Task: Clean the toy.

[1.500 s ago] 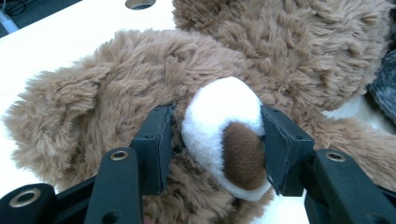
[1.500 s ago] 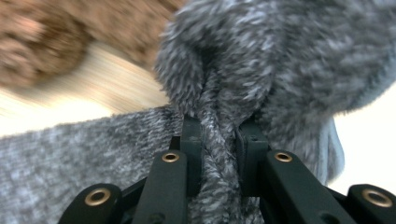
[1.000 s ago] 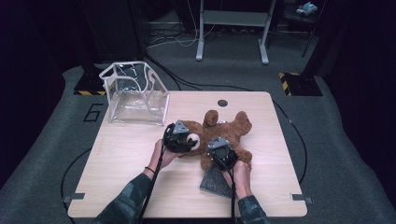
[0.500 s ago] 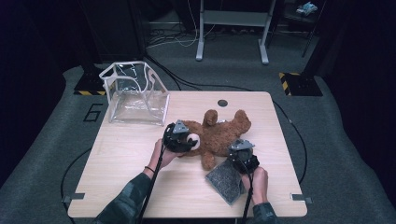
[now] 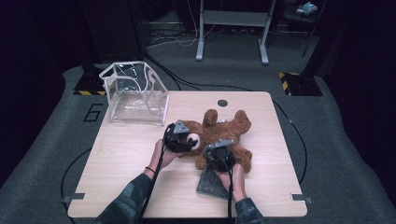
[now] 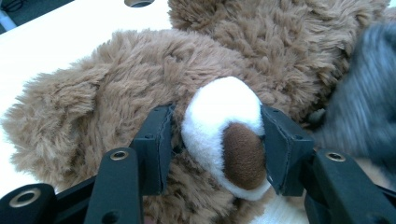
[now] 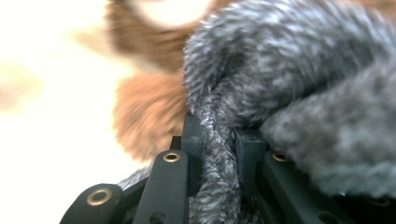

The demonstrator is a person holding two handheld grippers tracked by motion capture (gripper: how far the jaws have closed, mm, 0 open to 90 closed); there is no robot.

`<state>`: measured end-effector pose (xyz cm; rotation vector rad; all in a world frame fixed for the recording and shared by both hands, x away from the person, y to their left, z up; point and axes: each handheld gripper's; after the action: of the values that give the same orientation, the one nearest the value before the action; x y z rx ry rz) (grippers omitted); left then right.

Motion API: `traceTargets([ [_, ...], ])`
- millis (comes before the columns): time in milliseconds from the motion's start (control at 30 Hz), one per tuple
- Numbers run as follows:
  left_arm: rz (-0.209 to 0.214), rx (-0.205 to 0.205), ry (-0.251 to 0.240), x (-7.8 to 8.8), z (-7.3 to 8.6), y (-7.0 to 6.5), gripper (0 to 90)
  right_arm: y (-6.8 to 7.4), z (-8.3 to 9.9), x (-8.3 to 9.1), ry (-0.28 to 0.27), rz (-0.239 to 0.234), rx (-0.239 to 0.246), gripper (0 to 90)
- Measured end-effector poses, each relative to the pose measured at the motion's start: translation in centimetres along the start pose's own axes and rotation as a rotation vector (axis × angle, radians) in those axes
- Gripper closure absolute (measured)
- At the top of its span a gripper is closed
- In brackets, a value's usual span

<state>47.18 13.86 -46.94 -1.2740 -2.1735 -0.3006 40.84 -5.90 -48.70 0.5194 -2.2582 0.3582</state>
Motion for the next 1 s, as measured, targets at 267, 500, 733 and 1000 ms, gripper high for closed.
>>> traceTargets([
  [267,0.004,-0.005,0.004,0.1,0.0,0.1,48.1,0.5,0.1,1.3,-0.001,-0.017,0.004,77.5],
  [500,0.001,-0.006,0.003,0.0,0.0,0.0,48.1,-1.0,0.1,0.5,0.026,0.091,-0.019,77.3],
  [733,0.001,-0.003,0.0,0.0,0.0,0.0,48.1,-0.4,-1.0,2.4,0.02,0.051,0.009,77.1],
  [1000,0.0,0.0,0.001,0.0,0.0,0.0,48.1,-1.6,-4.7,1.5,-0.059,0.036,-0.121,76.7],
])
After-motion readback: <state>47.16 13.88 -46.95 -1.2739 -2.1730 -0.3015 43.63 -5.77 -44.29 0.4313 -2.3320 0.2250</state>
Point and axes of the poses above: each handheld gripper's, and its own axes: x roughly backward along the jaws, z roughly out of its underside, y roughly to its left, and after that the axes turned 12 degrees about z, right-handed
